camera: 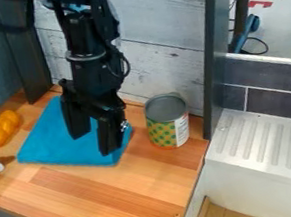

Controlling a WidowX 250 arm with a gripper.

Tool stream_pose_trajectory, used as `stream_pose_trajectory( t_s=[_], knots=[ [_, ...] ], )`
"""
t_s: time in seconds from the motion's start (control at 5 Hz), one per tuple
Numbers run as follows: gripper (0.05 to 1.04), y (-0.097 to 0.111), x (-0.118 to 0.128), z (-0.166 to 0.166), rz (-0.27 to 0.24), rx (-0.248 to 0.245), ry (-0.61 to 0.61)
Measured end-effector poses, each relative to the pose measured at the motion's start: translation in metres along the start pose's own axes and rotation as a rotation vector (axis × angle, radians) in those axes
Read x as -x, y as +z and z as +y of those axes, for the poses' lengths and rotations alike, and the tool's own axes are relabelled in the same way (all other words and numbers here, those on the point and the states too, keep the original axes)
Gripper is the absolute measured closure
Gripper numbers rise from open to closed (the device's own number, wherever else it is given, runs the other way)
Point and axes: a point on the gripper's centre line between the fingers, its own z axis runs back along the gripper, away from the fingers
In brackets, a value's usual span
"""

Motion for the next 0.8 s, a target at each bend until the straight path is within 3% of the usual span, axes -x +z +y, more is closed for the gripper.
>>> stream_pose_trajectory(
  t_s=[0.2, 0.8],
  knots=[
    [0.083, -0.006, 0.001, 0.0, 0.022, 0.008, 0.001],
    [0.083, 0.02, -0.066, 0.014, -0.146, 0.005, -0.012]
  ],
)
